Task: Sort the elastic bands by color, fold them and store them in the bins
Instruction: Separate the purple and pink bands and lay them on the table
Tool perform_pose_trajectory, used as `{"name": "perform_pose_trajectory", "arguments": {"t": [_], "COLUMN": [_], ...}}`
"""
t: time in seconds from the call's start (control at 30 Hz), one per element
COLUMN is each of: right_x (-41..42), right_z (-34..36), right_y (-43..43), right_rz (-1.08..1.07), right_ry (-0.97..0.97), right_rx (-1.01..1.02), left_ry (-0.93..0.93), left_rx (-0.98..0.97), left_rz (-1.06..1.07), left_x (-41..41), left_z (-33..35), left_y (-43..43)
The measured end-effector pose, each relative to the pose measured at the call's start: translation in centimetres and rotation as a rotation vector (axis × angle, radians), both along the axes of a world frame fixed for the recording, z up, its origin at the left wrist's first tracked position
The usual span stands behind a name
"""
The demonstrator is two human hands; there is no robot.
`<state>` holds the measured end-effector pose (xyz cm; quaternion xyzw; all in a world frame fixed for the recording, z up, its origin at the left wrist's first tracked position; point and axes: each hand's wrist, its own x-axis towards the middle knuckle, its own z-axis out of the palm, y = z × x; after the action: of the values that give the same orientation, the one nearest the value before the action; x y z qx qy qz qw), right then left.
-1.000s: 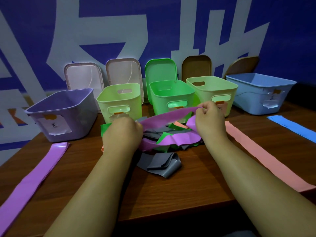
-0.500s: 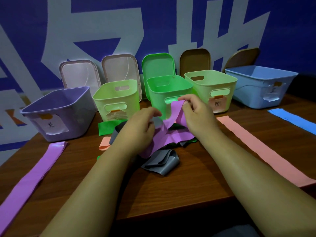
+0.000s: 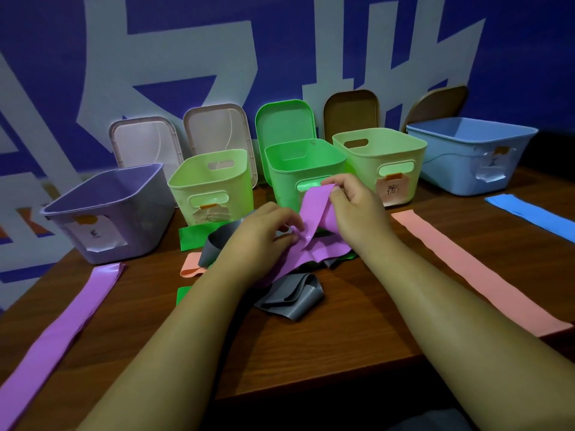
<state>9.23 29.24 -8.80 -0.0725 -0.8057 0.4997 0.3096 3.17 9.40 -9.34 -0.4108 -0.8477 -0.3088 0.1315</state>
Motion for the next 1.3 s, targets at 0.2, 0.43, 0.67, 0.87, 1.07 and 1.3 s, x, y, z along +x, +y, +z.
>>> {"name": "perform_pose_trajectory", "arguments": {"t": [0.2, 0.43, 0.67, 0.87, 1.07, 1.3], "right_x": [0.2, 0.4, 0.3, 0.3, 0.5, -0.2], "right_z": [-0.2, -0.6, -0.6, -0.6, -0.8, -1.3], "right_y": [0.2, 0.4, 0.1, -0.4, -0.9, -1.0], "right_rz": [0.021, 0.077, 0.180, 0.341, 0.462, 0.481], "right_ry": [0.002, 0.029, 0.037, 0.027, -0.076, -0.087], "right_rx": [-0.004, 0.048, 0.004, -0.085, -0.270, -0.315], "left_ry": [0.052, 0.067, 0.010, 0.047, 0.078, 0.041], "left_rx": [0.024, 0.287, 0.408, 0.492, 0.490, 0.571], "left_rz": [0.015, 0.010, 0.018, 0.078, 0.102, 0.128], "left_x": [0.2, 0.2, 0.2, 0.1, 0.0, -0.6], "left_z": [0.2, 4.7, 13.9, 19.0, 21.6, 22.9], "left_y": [-0.1, -0.9, 0.5, 2.4, 3.5, 3.9]}}
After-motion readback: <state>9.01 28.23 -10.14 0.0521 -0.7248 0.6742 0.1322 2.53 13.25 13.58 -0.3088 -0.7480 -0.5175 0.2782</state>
